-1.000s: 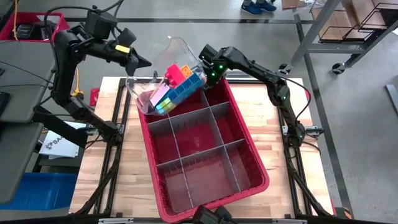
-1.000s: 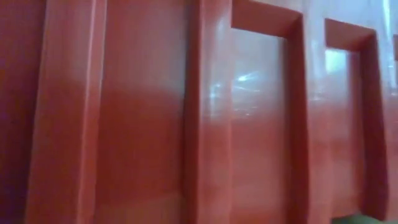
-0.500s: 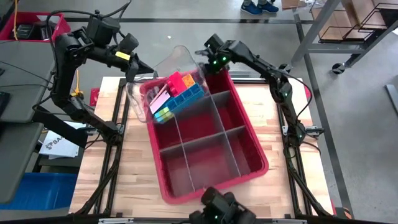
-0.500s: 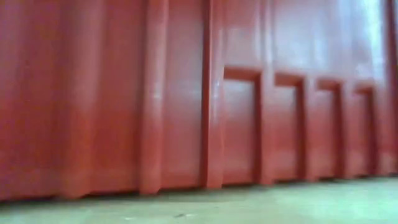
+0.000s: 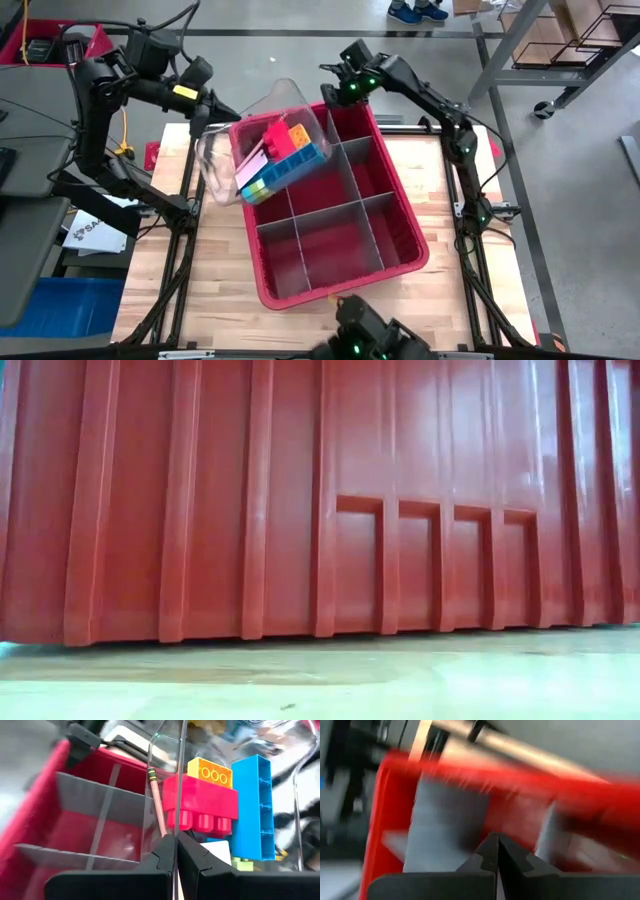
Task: Sort blocks
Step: Move the transparent bin from the top left to the bottom left
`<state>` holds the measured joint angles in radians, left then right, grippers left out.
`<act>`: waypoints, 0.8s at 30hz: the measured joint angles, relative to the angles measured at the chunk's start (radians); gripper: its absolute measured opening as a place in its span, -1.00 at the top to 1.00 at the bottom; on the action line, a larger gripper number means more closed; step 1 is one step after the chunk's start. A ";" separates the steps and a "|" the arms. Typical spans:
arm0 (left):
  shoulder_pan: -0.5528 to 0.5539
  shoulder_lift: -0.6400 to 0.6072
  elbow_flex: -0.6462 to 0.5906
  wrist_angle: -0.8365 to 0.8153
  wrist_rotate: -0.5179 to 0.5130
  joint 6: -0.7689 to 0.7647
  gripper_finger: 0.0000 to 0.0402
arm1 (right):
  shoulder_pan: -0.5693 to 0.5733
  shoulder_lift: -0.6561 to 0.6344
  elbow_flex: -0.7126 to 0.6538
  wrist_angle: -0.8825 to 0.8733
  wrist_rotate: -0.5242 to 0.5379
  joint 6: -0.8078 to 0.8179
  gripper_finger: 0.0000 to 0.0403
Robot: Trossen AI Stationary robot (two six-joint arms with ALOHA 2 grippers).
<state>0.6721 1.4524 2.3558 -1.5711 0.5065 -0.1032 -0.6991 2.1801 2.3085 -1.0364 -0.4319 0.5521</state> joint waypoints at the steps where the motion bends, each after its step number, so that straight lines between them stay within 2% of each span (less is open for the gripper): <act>1: -0.007 -0.003 0.000 0.001 0.026 0.000 1.00 | 0.008 -0.017 0.000 -0.042 -0.014 -0.038 1.00; 7: -0.100 -0.010 0.000 0.002 0.157 -0.016 1.00 | 0.062 -0.129 0.000 -0.318 0.016 -0.212 1.00; 9: -0.159 -0.006 0.000 0.003 0.190 -0.016 1.00 | 0.082 -0.173 0.000 -0.372 0.040 -0.230 1.00; 14: -0.369 0.002 -0.001 0.002 0.201 -0.042 1.00 | 0.146 -0.277 0.000 -0.431 0.096 -0.220 1.00; 17: -0.528 0.002 -0.025 0.001 0.127 -0.098 1.00 | 0.188 -0.330 0.000 -0.449 0.115 -0.216 1.00; 24: -0.848 0.007 -0.216 -0.002 -0.175 -0.320 1.00 | 0.296 -0.416 0.001 -0.494 0.148 -0.213 1.00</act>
<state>-0.1755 1.4593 2.1402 -1.5733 0.3319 -0.4235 -0.4028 1.7640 2.3093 -1.5304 -0.2836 0.3391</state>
